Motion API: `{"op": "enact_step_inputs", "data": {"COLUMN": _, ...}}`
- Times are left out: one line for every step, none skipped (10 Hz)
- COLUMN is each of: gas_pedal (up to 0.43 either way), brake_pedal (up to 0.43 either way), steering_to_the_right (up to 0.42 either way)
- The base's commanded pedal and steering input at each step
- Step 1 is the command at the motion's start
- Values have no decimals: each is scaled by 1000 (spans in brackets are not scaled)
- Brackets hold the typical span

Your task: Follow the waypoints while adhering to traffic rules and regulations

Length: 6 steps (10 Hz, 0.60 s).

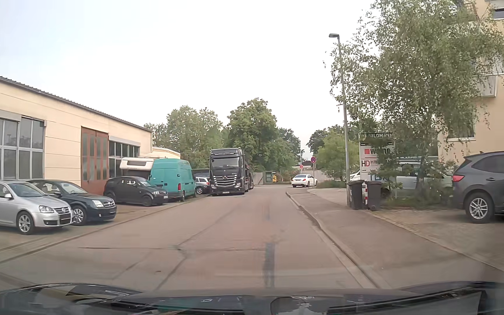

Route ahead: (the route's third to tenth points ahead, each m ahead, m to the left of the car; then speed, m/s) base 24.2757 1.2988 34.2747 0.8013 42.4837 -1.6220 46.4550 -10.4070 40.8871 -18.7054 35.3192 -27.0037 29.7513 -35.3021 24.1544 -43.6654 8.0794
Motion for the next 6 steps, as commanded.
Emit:
{"op": "enact_step_inputs", "data": {"gas_pedal": 138, "brake_pedal": 0, "steering_to_the_right": 3}}
{"op": "enact_step_inputs", "data": {"gas_pedal": 98, "brake_pedal": 0, "steering_to_the_right": 4}}
{"op": "enact_step_inputs", "data": {"gas_pedal": 98, "brake_pedal": 0, "steering_to_the_right": 4}}
{"op": "enact_step_inputs", "data": {"gas_pedal": 98, "brake_pedal": 0, "steering_to_the_right": 7}}
{"op": "enact_step_inputs", "data": {"gas_pedal": 87, "brake_pedal": 0, "steering_to_the_right": 11}}
{"op": "enact_step_inputs", "data": {"gas_pedal": 67, "brake_pedal": 0, "steering_to_the_right": 3}}
